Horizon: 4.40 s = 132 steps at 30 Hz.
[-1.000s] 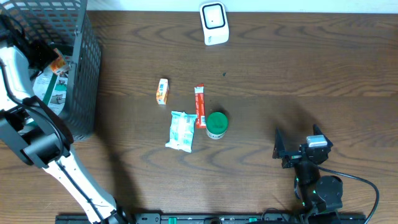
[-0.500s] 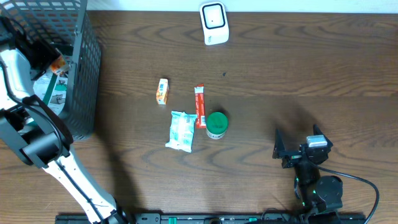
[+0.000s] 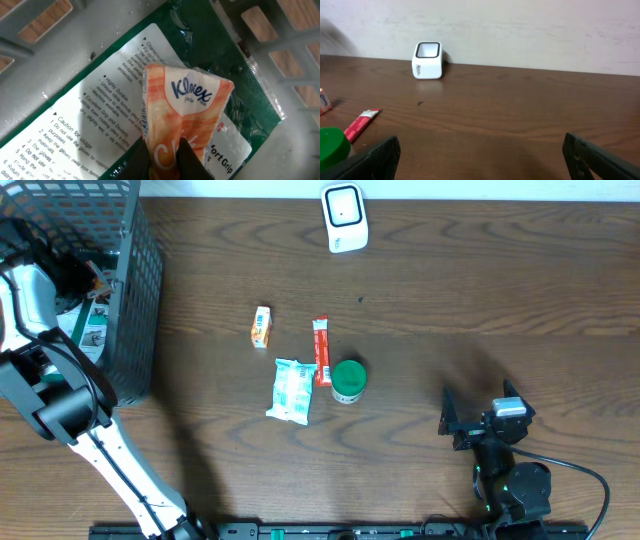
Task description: Scan the item barcode
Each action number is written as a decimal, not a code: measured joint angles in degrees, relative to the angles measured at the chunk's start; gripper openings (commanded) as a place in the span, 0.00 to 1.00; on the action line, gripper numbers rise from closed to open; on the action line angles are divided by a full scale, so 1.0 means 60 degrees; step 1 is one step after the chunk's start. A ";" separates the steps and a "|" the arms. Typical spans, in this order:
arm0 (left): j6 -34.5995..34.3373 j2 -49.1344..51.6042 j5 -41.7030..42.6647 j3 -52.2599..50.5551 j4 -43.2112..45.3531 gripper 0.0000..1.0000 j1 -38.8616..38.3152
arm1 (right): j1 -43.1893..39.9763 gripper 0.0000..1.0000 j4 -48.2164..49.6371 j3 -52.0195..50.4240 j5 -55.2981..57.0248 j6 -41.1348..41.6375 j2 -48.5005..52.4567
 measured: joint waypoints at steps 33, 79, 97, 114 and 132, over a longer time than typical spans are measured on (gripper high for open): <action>-0.1180 -0.7858 -0.4262 -0.0317 -0.6222 0.08 -0.5464 | 0.0000 0.99 0.0000 0.0000 0.0000 0.0000 0.0000; -0.3905 -0.4492 -0.8633 -0.8757 -0.1446 0.25 -1.0408 | 0.0000 0.99 0.0000 0.0000 0.0000 0.0000 0.0000; -0.3195 -0.4976 -0.8116 -0.8750 -0.1639 0.32 -1.0408 | 0.0000 0.99 0.0000 0.0000 0.0000 0.0000 0.0000; -0.3122 -0.6357 -0.5971 -0.8630 -0.1275 0.32 -0.9337 | 0.0000 0.99 0.0000 0.0000 0.0000 0.0000 0.0000; -0.0863 -0.7380 -0.0459 -0.9748 -0.0506 0.32 -0.4448 | 0.0000 0.99 0.0000 0.0000 0.0000 -0.0004 0.0000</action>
